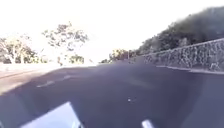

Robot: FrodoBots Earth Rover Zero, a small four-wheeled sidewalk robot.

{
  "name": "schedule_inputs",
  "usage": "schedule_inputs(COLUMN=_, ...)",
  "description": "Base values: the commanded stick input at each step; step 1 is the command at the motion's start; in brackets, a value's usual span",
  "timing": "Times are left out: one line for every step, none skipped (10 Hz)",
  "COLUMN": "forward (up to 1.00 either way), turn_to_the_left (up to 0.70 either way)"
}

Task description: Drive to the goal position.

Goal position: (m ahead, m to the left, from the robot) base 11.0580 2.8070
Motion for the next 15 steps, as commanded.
schedule_inputs(forward=0.7, turn_to_the_left=-0.1)
schedule_inputs(forward=0.7, turn_to_the_left=-0.24)
schedule_inputs(forward=0.7, turn_to_the_left=-0.07)
schedule_inputs(forward=0.7, turn_to_the_left=-0.04)
schedule_inputs(forward=0.7, turn_to_the_left=-0.01)
schedule_inputs(forward=0.7, turn_to_the_left=0.0)
schedule_inputs(forward=0.7, turn_to_the_left=0.0)
schedule_inputs(forward=0.7, turn_to_the_left=0.0)
schedule_inputs(forward=0.7, turn_to_the_left=0.0)
schedule_inputs(forward=0.7, turn_to_the_left=0.0)
schedule_inputs(forward=0.7, turn_to_the_left=0.0)
schedule_inputs(forward=0.7, turn_to_the_left=0.0)
schedule_inputs(forward=0.7, turn_to_the_left=0.0)
schedule_inputs(forward=0.7, turn_to_the_left=0.0)
schedule_inputs(forward=0.7, turn_to_the_left=0.0)
